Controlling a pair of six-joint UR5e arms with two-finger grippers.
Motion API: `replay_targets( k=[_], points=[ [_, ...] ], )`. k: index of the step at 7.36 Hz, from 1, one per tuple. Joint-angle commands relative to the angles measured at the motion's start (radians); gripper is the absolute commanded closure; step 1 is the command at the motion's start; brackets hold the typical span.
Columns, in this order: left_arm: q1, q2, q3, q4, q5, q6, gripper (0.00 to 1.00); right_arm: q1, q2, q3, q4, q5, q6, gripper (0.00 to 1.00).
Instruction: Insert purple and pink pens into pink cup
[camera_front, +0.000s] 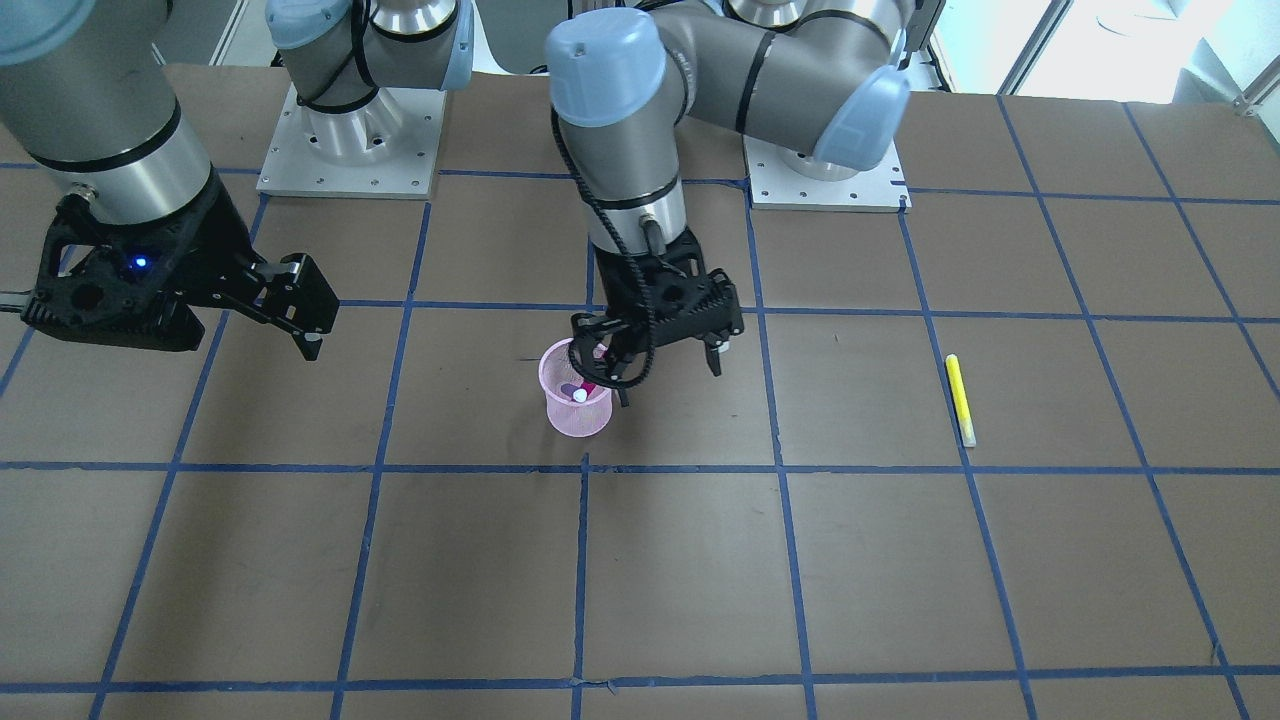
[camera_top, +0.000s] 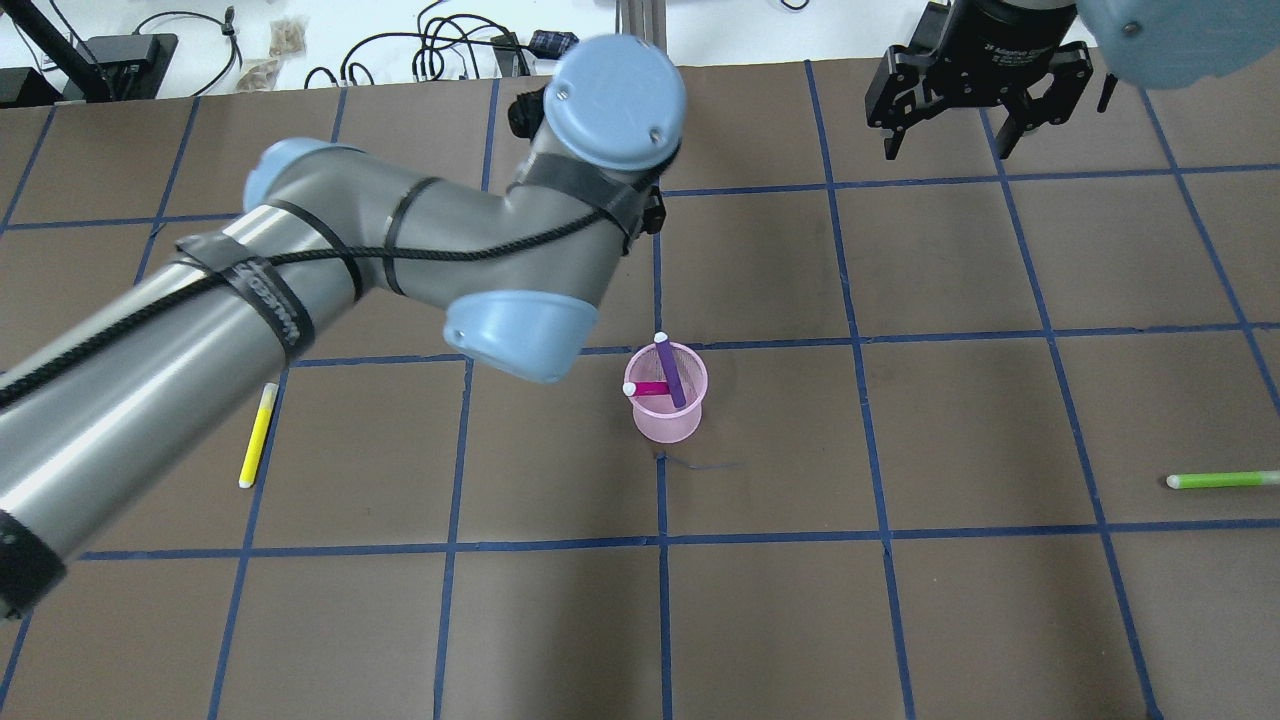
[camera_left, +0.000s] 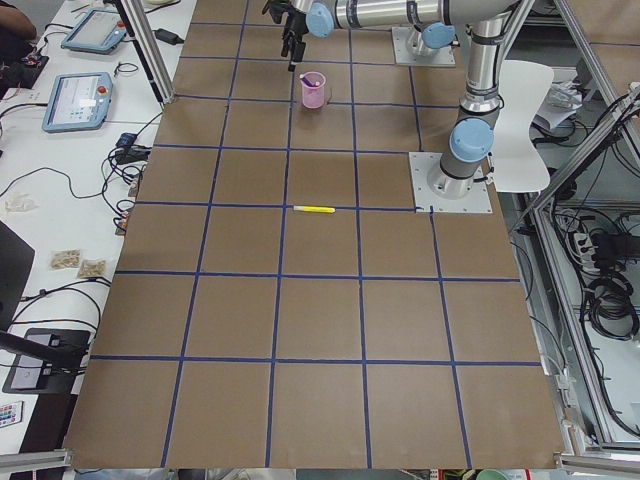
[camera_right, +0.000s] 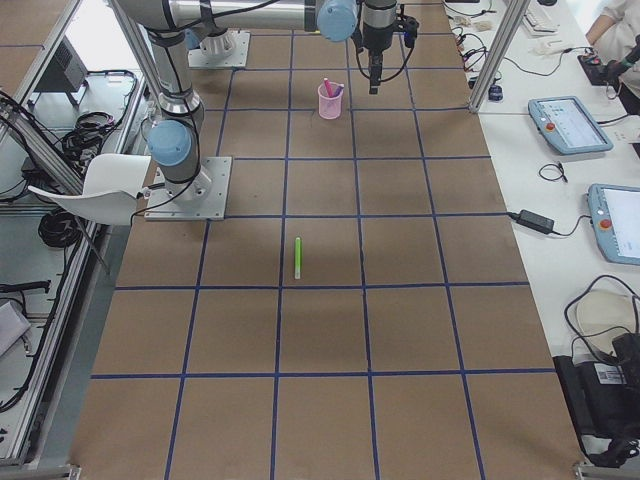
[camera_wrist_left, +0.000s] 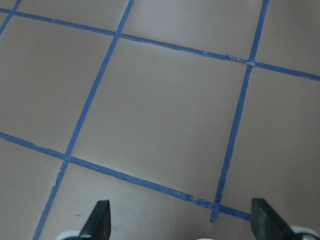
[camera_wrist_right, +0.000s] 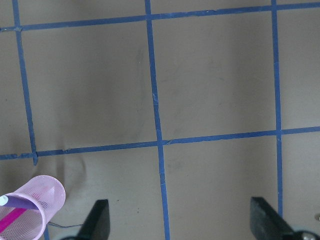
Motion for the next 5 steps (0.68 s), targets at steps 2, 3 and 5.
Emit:
replay_targets(
  k=[2, 3, 5],
  points=[
    [0.257, 0.076, 0.043, -0.194, -0.253, 0.266, 0.00, 0.002, -0.034, 0.041, -0.006, 0.005, -0.005, 0.00],
    [0.289, 0.093, 0.037, -0.208, -0.239, 0.425, 0.00, 0.004, -0.068, 0.046, -0.007, 0.004, -0.009, 0.00],
    [0.387, 0.165, 0.034, -0.422, -0.206, 0.598, 0.00, 0.001, -0.096, 0.085, -0.006, 0.004, -0.007, 0.00]
  ],
)
